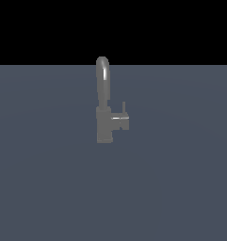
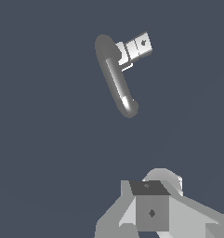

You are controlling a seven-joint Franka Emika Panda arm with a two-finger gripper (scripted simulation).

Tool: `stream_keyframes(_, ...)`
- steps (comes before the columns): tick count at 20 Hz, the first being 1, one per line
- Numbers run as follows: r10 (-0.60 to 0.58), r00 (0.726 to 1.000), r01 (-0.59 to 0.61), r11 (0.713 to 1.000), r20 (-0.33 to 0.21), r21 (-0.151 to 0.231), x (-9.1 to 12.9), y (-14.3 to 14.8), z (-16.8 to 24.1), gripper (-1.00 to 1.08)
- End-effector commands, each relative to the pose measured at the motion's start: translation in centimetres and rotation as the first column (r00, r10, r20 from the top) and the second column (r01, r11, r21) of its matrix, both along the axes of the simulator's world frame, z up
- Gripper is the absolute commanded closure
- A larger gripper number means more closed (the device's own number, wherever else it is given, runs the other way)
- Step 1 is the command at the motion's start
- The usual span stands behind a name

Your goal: Turn on the faucet by rotating a designated handle.

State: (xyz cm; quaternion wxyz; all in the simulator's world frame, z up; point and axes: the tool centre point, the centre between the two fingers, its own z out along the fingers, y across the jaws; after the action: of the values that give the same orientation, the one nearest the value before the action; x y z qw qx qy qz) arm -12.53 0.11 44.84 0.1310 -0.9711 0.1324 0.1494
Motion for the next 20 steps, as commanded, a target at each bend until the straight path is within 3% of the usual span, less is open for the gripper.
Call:
stream_keyframes(1,-0.034,0.999,0.036,0.999,-0.039,0.033,1.4,-0.2,-0.7,1.08)
stream_keyframes(11,-0.156,0.966,0.190,0.970,-0.205,0.153,6.5,-1.3,-4.1,1.08)
stream_keyframes(20,-0.243,0.896,0.345,0.907,-0.371,0.240,10.7,-2.4,-8.2,1.08)
